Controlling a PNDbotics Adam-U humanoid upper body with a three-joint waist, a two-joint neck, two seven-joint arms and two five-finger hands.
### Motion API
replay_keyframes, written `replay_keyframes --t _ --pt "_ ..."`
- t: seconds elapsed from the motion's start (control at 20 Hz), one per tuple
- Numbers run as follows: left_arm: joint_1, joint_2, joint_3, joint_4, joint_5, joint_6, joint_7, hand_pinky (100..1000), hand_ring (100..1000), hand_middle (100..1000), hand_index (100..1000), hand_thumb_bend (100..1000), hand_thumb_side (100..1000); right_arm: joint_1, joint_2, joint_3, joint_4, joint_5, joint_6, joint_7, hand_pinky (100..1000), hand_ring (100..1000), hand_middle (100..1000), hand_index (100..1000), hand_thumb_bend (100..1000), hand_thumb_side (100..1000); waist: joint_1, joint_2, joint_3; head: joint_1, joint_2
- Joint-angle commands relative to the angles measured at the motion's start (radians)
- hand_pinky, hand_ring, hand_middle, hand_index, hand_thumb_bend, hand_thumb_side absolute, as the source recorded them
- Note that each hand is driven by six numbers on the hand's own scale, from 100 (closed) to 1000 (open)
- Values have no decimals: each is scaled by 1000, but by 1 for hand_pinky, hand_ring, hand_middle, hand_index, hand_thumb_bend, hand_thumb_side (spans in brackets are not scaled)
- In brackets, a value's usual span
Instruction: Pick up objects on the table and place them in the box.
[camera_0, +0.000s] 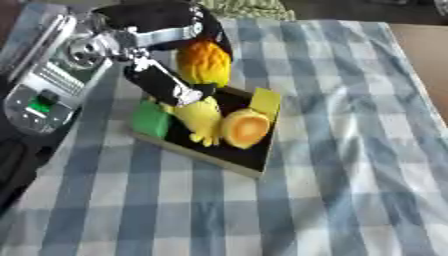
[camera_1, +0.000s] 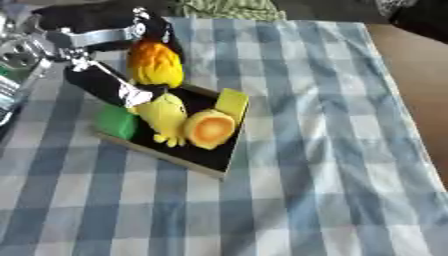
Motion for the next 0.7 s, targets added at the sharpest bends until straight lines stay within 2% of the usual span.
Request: replay_keyframes --t 0.05,0.45,0.55,0.65,0.7 --pt "-3 -26 -6 37 -64 -36 14 838 749 669 764 213 100 -13 -19 -17 -8 -9 0 -4 851 666 631 744 100 415 6 -36 -4 8 -5" --pt "26 -33 -27 112 -151 -98 -12 850 769 701 784 291 132 -3 -18 -23 -6 -10 2 -9 851 666 630 744 100 415 9 -36 -5 13 -5" --pt "32 -32 -33 126 -170 -106 -23 859 778 714 794 310 172 -2 -17 -22 -6 -10 2 -9 851 666 630 743 100 415 8 -37 -5 14 -4" --pt "36 -34 -38 140 -180 -118 -37 886 807 748 839 328 276 -1 -17 -22 -6 -10 2 -8 851 666 630 743 100 415 8 -37 -5 14 -2" --pt "37 -35 -40 144 -180 -126 -46 919 848 795 881 362 382 -1 -17 -23 -6 -10 1 -8 851 666 630 743 100 415 7 -38 -5 15 -1"
